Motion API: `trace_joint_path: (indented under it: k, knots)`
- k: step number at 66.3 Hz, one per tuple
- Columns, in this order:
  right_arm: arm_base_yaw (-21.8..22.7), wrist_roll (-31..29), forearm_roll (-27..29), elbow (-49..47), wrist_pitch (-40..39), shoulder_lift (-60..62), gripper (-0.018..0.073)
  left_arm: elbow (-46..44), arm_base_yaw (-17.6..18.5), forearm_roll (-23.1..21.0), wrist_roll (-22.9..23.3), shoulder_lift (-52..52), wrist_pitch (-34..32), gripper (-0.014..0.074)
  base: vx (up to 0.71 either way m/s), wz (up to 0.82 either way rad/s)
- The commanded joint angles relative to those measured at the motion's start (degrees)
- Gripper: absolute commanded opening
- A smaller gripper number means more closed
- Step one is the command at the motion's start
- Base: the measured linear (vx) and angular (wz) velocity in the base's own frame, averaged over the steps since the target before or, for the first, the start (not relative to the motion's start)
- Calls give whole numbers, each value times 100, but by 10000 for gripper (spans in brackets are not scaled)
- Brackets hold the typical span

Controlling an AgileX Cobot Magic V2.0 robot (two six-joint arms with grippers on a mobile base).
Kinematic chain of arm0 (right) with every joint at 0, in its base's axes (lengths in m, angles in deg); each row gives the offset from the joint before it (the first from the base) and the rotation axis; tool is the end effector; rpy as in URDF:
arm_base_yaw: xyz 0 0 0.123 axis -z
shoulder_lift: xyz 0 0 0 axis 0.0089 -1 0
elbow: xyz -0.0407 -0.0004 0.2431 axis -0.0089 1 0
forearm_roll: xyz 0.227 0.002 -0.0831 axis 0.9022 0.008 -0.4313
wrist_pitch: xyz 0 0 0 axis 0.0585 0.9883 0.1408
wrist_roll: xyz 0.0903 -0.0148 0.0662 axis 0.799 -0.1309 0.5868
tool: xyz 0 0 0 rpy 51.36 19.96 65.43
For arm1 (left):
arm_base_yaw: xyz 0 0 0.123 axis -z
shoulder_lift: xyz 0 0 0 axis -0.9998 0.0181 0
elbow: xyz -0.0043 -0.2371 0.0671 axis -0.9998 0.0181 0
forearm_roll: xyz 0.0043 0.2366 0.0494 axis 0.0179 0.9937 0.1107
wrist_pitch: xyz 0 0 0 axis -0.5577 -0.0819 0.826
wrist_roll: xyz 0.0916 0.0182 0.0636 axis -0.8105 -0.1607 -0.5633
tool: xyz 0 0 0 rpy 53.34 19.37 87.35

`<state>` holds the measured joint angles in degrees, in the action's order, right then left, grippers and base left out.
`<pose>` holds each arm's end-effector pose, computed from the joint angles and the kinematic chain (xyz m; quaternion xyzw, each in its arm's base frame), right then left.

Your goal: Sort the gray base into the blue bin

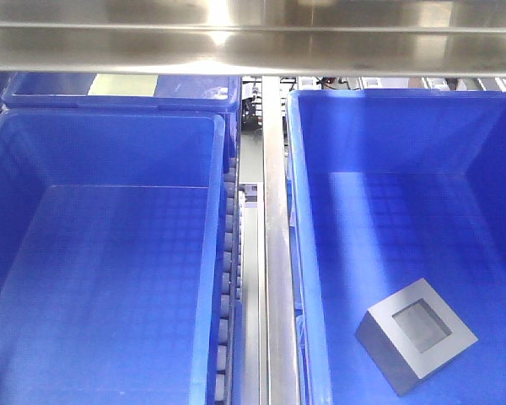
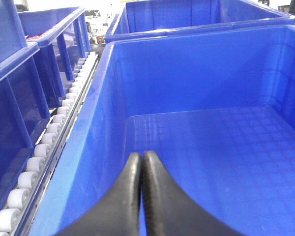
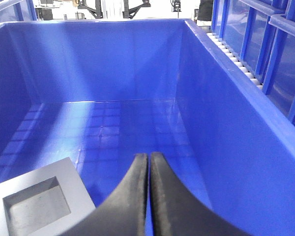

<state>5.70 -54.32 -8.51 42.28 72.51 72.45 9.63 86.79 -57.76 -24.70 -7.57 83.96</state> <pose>0.1059 -0.0095 0.1884 0.0407 0.7403 -0.0229 0.6706 0.1071 0.0036 0.1925 -0.0055 0.7274 0.0184 0.6859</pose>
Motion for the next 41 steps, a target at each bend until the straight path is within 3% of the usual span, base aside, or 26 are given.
trace_joint_path:
  k: [1,41]
  knots:
    - [-2,-73,-47,37,-189,10,-5,-120,10,-9,13,-70,-408,2,0,0]
    - [-2,-73,-47,37,-189,10,-5,-120,10,-9,13,-70,-408,2,0,0]
